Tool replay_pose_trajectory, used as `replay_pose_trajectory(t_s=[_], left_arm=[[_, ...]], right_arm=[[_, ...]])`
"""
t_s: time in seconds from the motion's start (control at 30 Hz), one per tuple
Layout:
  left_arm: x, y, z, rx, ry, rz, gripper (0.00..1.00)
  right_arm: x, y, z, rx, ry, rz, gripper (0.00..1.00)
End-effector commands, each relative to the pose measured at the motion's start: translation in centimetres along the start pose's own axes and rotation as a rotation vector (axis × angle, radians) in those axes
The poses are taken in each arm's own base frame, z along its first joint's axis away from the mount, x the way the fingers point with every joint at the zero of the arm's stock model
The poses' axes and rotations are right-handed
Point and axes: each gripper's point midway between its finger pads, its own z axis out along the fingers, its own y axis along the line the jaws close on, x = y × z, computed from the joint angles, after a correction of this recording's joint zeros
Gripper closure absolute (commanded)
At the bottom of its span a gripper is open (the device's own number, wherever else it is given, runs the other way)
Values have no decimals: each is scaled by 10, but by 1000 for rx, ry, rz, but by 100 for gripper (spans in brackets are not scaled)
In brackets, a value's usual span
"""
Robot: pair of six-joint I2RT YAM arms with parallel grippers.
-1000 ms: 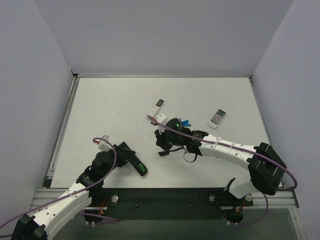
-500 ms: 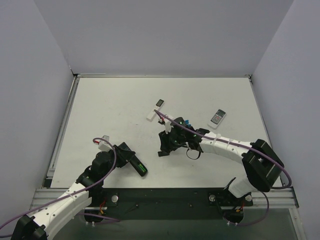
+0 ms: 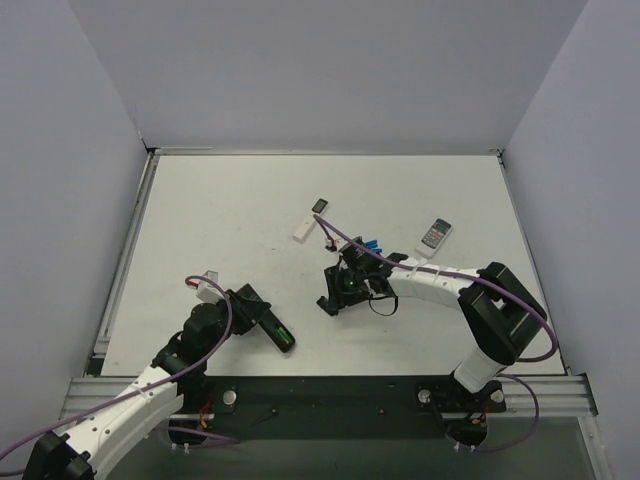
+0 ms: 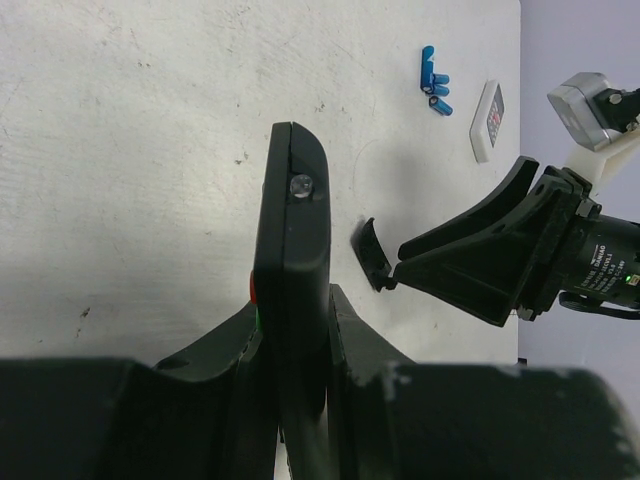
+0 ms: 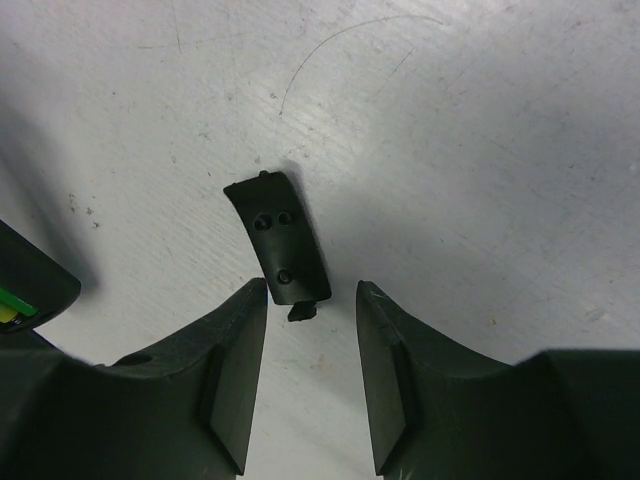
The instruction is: Load the batteries into the remote control
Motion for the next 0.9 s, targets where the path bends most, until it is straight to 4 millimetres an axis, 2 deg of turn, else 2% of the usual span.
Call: replay_pose_trajectory(t_s=[0.0, 0.17, 0.23, 0.27, 0.3, 0.43, 0.6, 0.87], left_arm=[[-11, -28, -2, 81, -26, -11, 100], [-11, -28, -3, 84, -24, -11, 100], [-11, -29, -3, 86, -24, -11, 100], [-11, -30, -3, 88, -23, -11, 100], [-11, -30, -3, 89, -22, -11, 100], [-11, -30, -4, 90, -23, -10, 100], [-11, -30, -6, 92, -23, -10, 100], [-10, -30, -5, 95, -16, -9, 100]], right_arm=[[-12, 15, -5, -64, -5, -7, 64], [-22, 18, -6, -85, -36, -125, 63], [-32, 20, -7, -90, -53, -200, 62], [-30, 18, -7, -84, -32, -216, 62], [-40, 20, -10, -85, -44, -244, 62], [-40, 13, -3, -81, 11, -337, 60], [-29, 7, 2, -85, 100, -380, 60], [-8, 1, 5, -107, 173, -336, 60]])
